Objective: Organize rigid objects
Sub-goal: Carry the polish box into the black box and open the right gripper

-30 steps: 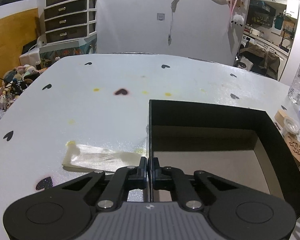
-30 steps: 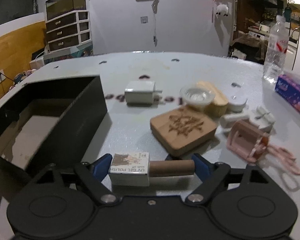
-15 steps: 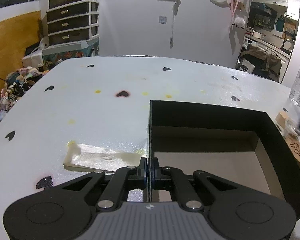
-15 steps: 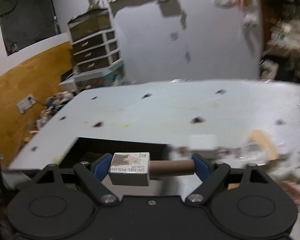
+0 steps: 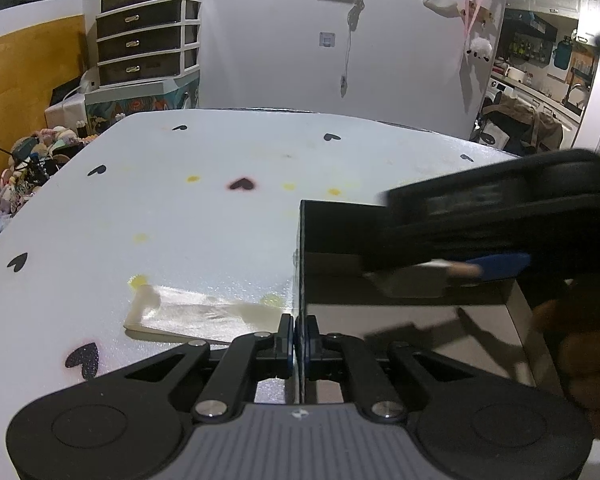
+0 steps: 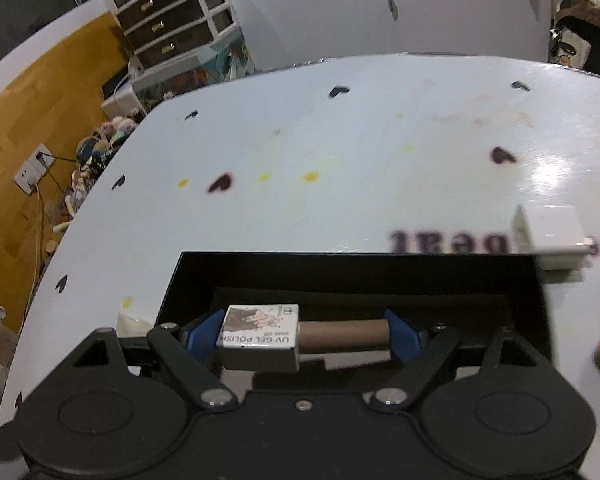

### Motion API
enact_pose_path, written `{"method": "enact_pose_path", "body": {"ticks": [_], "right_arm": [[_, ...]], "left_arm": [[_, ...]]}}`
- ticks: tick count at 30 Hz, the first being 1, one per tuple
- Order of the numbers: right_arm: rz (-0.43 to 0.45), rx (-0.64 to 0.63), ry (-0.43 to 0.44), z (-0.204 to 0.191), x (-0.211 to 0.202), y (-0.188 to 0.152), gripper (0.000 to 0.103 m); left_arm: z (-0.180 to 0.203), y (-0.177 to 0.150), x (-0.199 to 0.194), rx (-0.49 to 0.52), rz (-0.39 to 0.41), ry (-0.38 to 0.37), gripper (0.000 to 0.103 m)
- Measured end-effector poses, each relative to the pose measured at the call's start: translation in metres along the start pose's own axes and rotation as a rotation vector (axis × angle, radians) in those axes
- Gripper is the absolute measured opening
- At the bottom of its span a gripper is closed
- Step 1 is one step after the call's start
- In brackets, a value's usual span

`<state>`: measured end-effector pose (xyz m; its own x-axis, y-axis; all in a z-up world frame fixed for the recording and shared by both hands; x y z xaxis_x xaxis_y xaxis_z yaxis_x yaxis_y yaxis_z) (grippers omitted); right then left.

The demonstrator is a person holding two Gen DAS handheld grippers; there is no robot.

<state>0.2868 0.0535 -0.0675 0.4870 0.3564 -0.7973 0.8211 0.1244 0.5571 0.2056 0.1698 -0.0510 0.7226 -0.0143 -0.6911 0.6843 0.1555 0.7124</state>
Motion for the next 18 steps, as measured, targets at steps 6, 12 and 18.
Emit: {"method": "enact_pose_path", "body": {"ticks": [6, 12, 18], "right_arm": [[-0.030, 0.052, -0.008, -0.004, 0.014, 0.002, 0.086], [-0.016, 0.059, 0.001, -0.007, 0.016, 0.003, 0.091], [0.001, 0.050, 0.042, -0.002, -0.001, 0.004, 0.096]], "left_arm": [[0.001, 0.000, 0.000, 0.001, -0.004, 0.001, 0.005], [0.001, 0.000, 0.001, 0.001, -0.004, -0.001, 0.005], [0.001, 0.000, 0.001, -0.010, -0.006, -0.002, 0.005]]}}
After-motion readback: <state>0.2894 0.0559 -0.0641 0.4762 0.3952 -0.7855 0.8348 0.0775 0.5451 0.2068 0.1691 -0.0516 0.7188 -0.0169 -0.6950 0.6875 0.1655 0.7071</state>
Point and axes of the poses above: each gripper's, at about its wrist camera, not at the fingertips, and x roughly the way its jaws point, z to its right, y to its top, the point moved 4 cm from there along x, roughly the way its jaws point, and after that the axes turned 5 degrees about -x, right-handed, at the moved point
